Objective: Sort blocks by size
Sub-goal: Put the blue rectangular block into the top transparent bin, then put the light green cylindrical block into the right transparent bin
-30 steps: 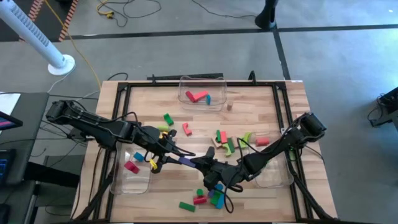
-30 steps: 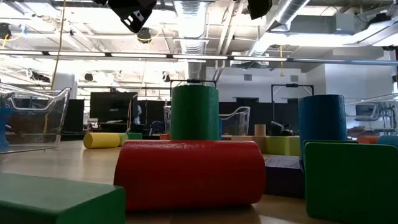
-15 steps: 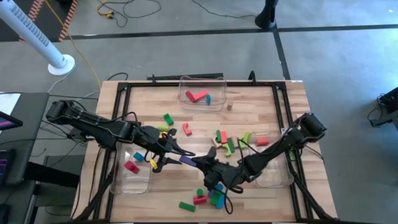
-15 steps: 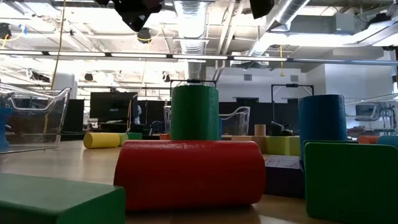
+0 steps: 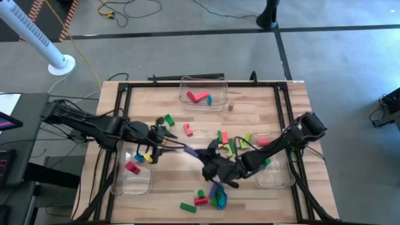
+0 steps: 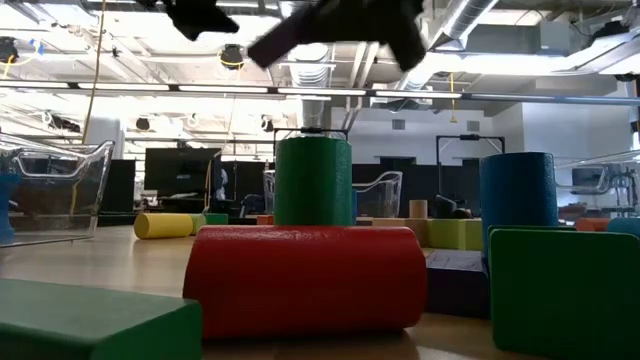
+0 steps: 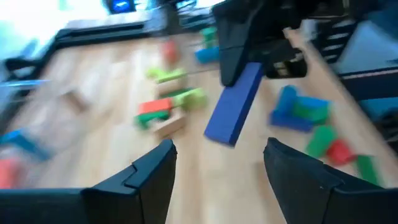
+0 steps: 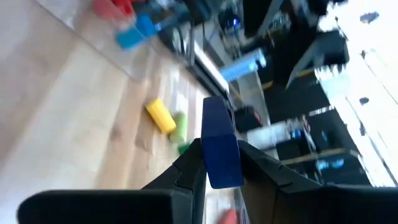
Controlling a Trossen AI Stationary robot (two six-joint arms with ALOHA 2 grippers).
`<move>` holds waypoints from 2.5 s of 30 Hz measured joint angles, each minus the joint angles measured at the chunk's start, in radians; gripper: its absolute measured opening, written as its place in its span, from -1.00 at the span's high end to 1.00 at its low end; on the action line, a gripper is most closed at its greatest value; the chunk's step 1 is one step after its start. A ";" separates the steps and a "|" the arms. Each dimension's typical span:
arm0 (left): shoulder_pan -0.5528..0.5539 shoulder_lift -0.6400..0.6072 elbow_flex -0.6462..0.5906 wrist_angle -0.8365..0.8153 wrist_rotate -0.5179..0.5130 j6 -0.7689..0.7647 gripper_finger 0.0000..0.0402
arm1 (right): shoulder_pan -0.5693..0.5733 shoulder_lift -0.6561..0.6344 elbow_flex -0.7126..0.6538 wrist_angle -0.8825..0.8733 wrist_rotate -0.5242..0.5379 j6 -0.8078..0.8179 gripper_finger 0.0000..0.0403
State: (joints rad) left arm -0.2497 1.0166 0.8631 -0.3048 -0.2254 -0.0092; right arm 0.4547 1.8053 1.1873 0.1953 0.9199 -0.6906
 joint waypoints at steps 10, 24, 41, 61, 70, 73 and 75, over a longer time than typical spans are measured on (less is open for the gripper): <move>0.000 -0.069 -0.097 -0.097 -0.046 -0.060 -0.16 | -0.287 -0.045 0.000 -0.112 -0.155 0.137 0.48; -0.022 -0.067 -0.294 0.129 -0.039 -0.077 -0.16 | -0.797 -0.099 0.000 -0.152 -0.650 0.471 0.50; -0.033 -0.066 -0.297 0.229 -0.039 -0.017 -0.16 | -0.929 -0.084 0.016 -0.314 -0.861 0.770 0.50; -0.033 -0.066 -0.297 0.265 -0.039 0.027 -0.16 | -0.928 -0.083 0.016 -0.368 -0.834 0.814 0.43; -0.033 -0.066 -0.297 0.263 -0.039 0.012 -0.16 | -0.928 -0.083 0.016 -0.367 -0.832 0.814 0.03; -0.033 -0.066 -0.297 0.263 -0.039 0.007 -0.16 | -0.928 -0.083 0.016 -0.360 -0.831 0.813 -0.04; -0.033 -0.066 -0.297 0.262 -0.039 0.005 -0.16 | -0.921 -0.083 0.016 -0.353 -0.831 0.797 -0.05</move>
State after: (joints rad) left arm -0.2829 0.9504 0.5659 -0.0424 -0.2642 -0.0043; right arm -0.4666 1.7222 1.2034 -0.1580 0.0887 0.1064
